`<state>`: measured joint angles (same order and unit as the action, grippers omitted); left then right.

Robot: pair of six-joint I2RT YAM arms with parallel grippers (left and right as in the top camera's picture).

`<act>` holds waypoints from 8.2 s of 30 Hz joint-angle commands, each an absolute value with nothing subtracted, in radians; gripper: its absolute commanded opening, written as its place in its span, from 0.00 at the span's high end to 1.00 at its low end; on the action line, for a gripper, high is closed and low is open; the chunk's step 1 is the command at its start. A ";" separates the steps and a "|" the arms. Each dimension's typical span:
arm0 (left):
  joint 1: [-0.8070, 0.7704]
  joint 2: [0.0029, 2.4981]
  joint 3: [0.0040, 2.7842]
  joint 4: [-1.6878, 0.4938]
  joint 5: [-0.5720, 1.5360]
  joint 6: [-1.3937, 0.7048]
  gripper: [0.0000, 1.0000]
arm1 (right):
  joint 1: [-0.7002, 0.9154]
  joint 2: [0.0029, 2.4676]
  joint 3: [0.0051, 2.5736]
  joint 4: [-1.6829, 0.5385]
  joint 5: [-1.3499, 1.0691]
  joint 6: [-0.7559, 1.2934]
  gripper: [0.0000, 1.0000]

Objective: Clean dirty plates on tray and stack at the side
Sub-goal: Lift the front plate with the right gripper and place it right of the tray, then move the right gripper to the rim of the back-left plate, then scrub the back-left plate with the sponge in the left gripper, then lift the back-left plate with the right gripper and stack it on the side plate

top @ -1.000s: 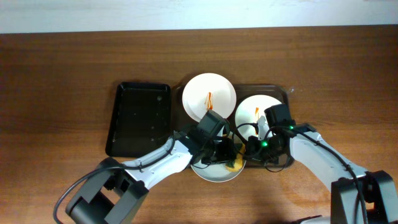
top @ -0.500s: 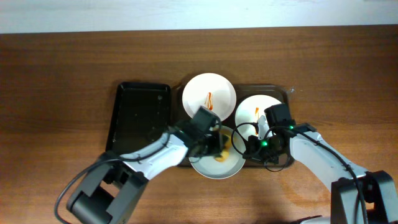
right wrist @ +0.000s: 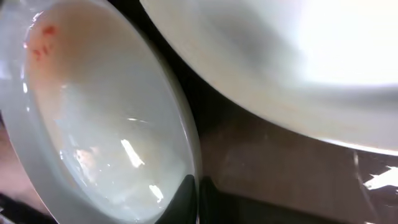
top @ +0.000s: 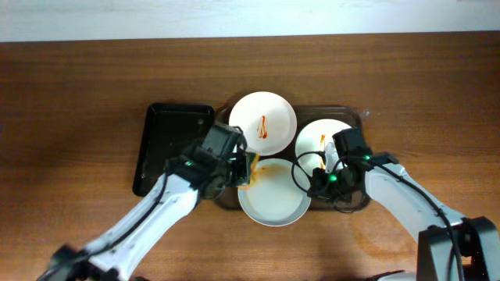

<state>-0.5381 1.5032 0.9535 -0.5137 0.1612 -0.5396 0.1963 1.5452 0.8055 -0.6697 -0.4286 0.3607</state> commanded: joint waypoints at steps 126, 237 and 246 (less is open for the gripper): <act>-0.085 1.516 0.951 -0.510 0.083 -0.253 1.00 | 0.267 2.086 1.503 -0.617 -0.210 0.152 0.77; -0.173 1.527 0.950 -0.532 -0.059 -0.290 1.00 | 0.383 1.756 1.508 -0.937 0.205 0.244 0.96; -0.173 1.649 0.950 -0.482 -0.061 -0.177 1.00 | 0.595 1.749 1.508 -0.953 0.755 0.245 0.96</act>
